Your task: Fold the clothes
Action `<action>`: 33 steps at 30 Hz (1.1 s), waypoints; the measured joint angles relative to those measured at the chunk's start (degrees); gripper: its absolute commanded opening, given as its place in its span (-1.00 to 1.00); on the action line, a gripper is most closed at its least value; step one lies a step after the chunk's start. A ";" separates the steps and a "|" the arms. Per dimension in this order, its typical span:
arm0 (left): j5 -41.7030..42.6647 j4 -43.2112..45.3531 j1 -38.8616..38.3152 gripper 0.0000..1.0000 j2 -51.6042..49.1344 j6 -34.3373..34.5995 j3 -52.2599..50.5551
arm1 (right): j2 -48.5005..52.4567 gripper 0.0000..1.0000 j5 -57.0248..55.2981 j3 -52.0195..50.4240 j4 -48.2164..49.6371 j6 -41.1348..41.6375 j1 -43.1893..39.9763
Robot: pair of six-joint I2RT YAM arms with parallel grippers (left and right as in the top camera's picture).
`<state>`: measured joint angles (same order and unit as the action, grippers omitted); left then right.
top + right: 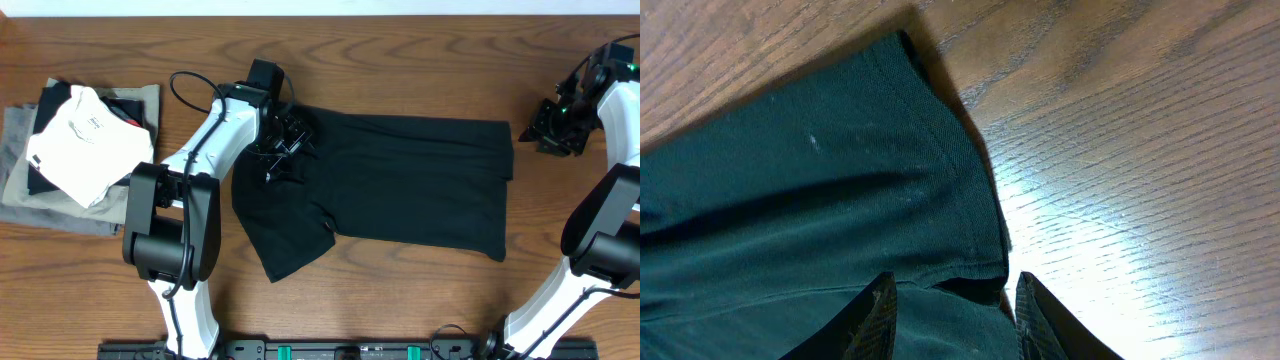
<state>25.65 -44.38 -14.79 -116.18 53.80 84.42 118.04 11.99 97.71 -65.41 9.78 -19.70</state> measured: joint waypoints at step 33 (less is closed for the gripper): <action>-0.76 -6.19 -0.02 -0.67 0.02 -10.62 -3.08 | 0.00 -0.28 0.02 0.00 -0.59 -0.02 0.00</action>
<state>24.88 -50.57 -14.81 -116.16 43.18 81.34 118.04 12.01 97.71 -66.00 9.76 -19.70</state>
